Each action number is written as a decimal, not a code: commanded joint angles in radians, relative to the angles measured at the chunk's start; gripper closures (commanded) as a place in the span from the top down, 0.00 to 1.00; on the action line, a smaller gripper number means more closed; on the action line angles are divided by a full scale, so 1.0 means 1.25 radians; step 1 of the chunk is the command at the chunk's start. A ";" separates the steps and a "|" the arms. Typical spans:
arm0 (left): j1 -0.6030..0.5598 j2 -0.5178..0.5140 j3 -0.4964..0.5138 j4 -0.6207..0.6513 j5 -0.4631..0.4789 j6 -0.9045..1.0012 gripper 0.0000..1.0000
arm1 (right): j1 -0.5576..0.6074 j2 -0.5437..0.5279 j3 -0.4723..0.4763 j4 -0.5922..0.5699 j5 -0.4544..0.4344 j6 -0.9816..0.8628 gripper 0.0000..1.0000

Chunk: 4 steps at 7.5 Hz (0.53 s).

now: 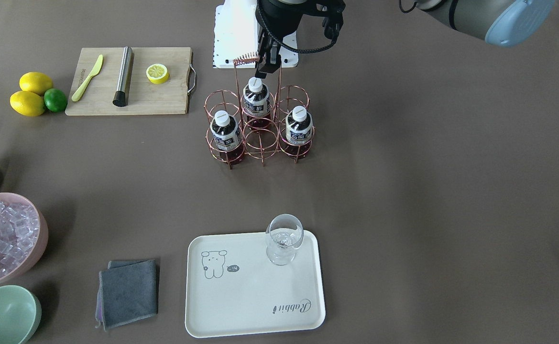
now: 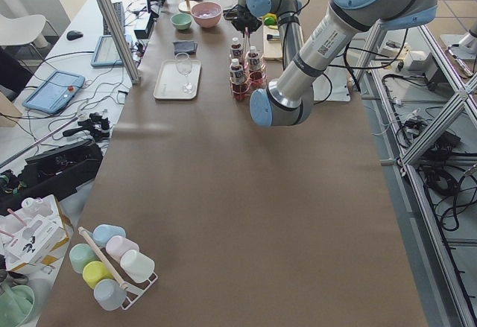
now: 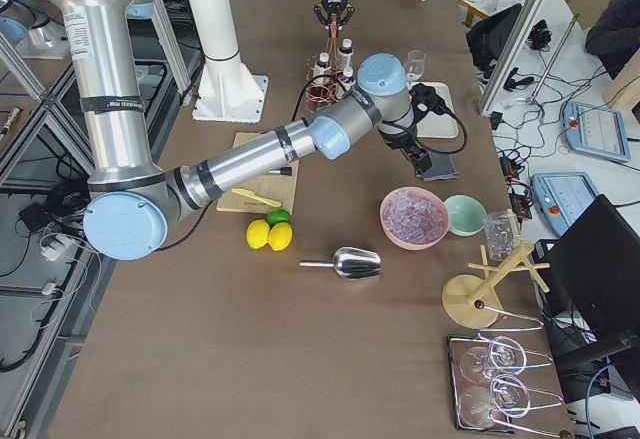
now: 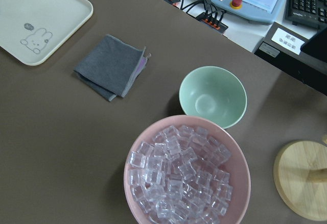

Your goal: Take tea from basket to plate

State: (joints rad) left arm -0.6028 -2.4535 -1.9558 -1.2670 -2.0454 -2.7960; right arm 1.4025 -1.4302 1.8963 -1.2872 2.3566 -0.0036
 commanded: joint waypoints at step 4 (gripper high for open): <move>-0.001 0.000 -0.003 0.000 -0.001 0.000 0.00 | -0.279 0.194 0.061 0.045 -0.178 0.221 0.99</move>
State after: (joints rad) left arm -0.6029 -2.4528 -1.9581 -1.2671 -2.0463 -2.7964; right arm 1.1347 -1.2587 1.9634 -1.2617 2.1846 0.2229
